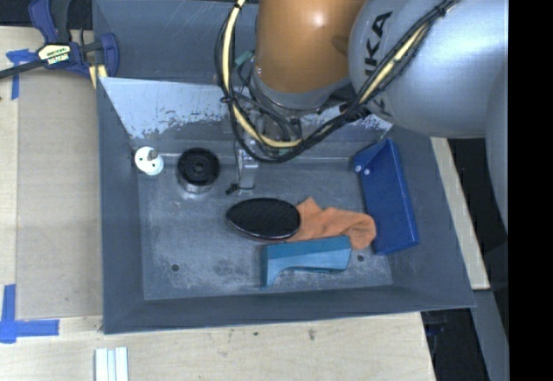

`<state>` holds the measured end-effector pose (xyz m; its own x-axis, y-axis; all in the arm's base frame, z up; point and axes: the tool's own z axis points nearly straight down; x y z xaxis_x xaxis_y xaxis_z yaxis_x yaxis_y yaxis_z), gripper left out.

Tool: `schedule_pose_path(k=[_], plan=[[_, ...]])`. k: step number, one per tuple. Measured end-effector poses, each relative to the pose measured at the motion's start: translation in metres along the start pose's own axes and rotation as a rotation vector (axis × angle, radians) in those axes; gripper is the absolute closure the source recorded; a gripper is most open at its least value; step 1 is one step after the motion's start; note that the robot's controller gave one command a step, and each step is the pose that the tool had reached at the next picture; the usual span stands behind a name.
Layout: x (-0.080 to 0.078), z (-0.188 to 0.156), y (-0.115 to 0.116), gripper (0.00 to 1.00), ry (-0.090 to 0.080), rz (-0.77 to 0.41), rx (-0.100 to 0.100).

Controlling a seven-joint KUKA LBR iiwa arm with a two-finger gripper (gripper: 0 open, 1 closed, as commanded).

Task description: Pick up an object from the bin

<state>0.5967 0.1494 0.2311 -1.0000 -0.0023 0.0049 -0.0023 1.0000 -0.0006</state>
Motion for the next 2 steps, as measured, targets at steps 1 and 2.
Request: schedule_pose_path(k=[1,2], plan=[[-0.001,-0.005,-0.001,0.00,-0.008,0.002,-0.002],[0.041,0.029,-0.025,0.00,-0.013,0.046,-0.003]])
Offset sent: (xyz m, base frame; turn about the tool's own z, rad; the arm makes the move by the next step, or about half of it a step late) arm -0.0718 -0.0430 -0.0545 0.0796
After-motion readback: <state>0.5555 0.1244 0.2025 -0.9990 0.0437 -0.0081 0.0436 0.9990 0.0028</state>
